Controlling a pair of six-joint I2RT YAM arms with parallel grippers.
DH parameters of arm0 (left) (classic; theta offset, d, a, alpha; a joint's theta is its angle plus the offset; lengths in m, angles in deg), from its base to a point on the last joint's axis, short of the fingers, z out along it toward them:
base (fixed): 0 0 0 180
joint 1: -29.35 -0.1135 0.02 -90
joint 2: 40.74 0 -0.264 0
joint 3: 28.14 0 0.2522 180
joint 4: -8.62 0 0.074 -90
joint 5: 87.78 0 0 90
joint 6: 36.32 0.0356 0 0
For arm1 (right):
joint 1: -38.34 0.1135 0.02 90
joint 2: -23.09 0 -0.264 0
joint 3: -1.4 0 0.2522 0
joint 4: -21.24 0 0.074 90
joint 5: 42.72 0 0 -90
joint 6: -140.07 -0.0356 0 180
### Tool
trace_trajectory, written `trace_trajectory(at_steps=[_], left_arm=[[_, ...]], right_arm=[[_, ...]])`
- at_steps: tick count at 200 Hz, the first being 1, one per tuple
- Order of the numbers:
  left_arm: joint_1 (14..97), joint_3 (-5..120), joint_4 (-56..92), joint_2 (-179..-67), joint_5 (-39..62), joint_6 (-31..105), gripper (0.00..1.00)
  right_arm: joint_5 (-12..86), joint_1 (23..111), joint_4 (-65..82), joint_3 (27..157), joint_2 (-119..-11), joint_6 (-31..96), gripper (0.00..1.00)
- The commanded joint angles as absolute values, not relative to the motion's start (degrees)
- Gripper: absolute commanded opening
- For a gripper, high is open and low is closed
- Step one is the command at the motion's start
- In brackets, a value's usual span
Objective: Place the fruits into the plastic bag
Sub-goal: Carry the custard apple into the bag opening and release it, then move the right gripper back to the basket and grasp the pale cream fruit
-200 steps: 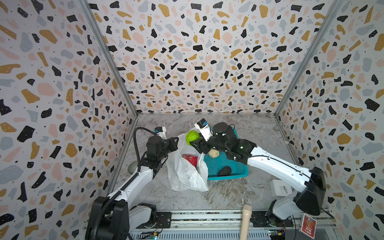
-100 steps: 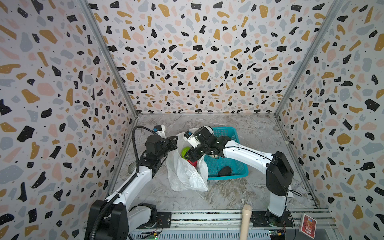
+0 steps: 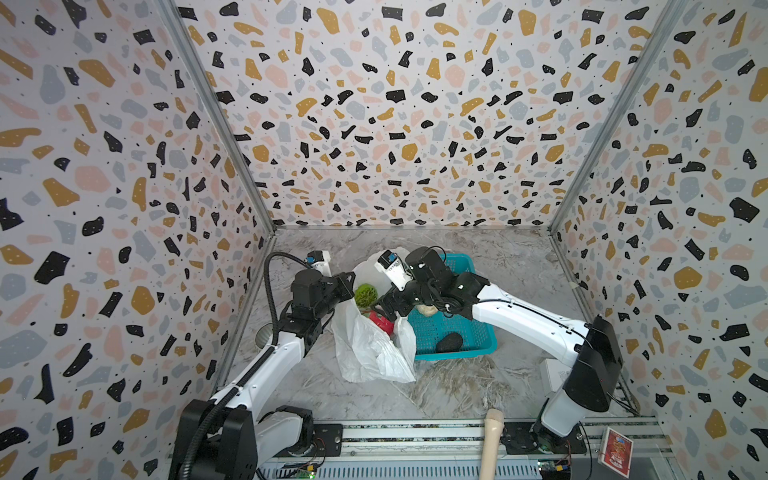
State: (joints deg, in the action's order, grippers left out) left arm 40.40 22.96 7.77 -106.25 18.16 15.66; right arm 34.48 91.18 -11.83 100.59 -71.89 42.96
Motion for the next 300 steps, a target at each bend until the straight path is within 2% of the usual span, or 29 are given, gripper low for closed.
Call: trace_trajectory(at_steps=[1,44,66,108,139,168,231,260,300], left_arm=[[40.78,23.63,5.77,-105.78,17.88,16.91,0.0],[40.78,23.32,5.71,-105.67,17.82,16.85,0.0],[40.77,23.12,5.64,-105.67,17.68,16.66,0.0],[40.76,22.64,5.55,-105.51,17.77,16.5,0.0],[40.76,22.54,5.4,-105.42,17.86,16.5,0.0],[40.87,22.37,5.19,-105.35,17.86,16.33,0.0],[40.96,22.36,5.32,-105.05,17.77,16.15,0.0],[41.03,22.44,5.26,-105.25,17.85,16.15,0.0],[41.04,22.63,5.72,-105.16,17.69,16.41,0.0]], right_arm=[[35.24,91.25,-10.63,99.97,-69.59,43.76,0.96],[42.29,88.78,-6.09,97.02,-63.53,41.32,0.95],[44.98,82.47,-3.96,93.37,-59.7,35.39,0.93],[42.71,71.16,-2.5,83.56,-56.79,23.89,0.93],[37.4,69.38,-1.07,78.71,-60.14,21.32,0.92],[30.18,69.67,-1.7,79.2,-67.6,21.85,0.91],[28.62,70.99,-3.31,82.99,-79.75,24.12,0.86],[28.82,71.97,-2.72,83.87,-82.56,24.68,0.75],[29.57,71.84,-1.18,82.36,-81.11,24.29,0.43]])
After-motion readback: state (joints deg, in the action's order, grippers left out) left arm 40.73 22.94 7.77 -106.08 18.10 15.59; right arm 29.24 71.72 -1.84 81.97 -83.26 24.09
